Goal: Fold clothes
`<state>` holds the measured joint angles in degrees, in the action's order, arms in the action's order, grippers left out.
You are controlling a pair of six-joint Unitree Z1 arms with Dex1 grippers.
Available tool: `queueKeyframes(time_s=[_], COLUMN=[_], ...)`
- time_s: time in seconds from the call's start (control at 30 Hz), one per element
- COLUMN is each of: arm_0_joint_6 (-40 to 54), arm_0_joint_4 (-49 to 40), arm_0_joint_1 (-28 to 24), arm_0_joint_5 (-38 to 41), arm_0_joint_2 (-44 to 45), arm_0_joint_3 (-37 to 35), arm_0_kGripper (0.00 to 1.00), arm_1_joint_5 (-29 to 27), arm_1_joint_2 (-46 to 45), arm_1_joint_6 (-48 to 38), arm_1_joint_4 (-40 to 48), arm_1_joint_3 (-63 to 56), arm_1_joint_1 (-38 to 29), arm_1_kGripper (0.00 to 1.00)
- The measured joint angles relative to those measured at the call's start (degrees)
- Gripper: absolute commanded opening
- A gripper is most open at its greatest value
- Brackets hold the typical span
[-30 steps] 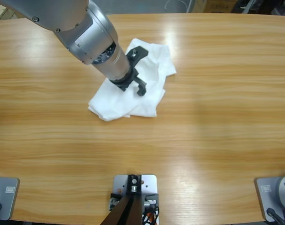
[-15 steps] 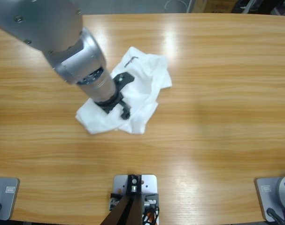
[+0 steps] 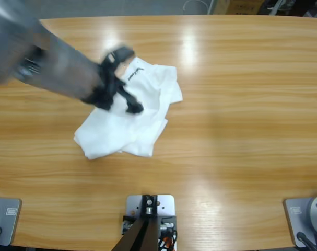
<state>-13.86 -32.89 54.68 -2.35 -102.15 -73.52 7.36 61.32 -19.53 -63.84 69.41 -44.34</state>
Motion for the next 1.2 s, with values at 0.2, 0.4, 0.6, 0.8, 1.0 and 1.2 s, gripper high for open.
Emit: queueKeyframes(time_s=[0.2,0.4,0.6,0.8,1.0,1.2], arm_0_joint_6=[-2.58,-4.1,-6.24,-6.19,-6.19,-6.07], arm_0_joint_4=[1.06,0.87,-3.12,-4.21,-4.67,-4.67], arm_0_joint_1=[-5.35,-15.09,-21.49,-24.25,-25.24,-25.28], arm_0_joint_5=[-10.06,-9.57,-5.17,-4.07,-3.19,-2.95], arm_0_joint_2=[14.37,21.09,22.2,22.89,22.89,22.84], arm_0_joint_3=[5.19,11.31,13.92,14.43,14.55,14.55], arm_0_kGripper=[1.0,1.0,1.0,1.0,1.0,1.0], arm_1_joint_5=[4.42,10.22,11.46,12.25,13.16,13.59], arm_1_joint_2=[11.73,30.17,47.24,58.96,64.85,66.85], arm_1_joint_6=[6.46,13.03,14.48,14.63,14.63,14.63], arm_1_joint_4=[3.85,3.92,4.07,5.93,6.86,6.96], arm_1_joint_3=[2.2,18.17,32.75,36.64,38.31,39.24], arm_1_joint_1=[0.23,3.68,4.34,4.04,2.25,1.67], arm_1_kGripper=[0.991,0.991,0.991,0.991,0.987,0.983])
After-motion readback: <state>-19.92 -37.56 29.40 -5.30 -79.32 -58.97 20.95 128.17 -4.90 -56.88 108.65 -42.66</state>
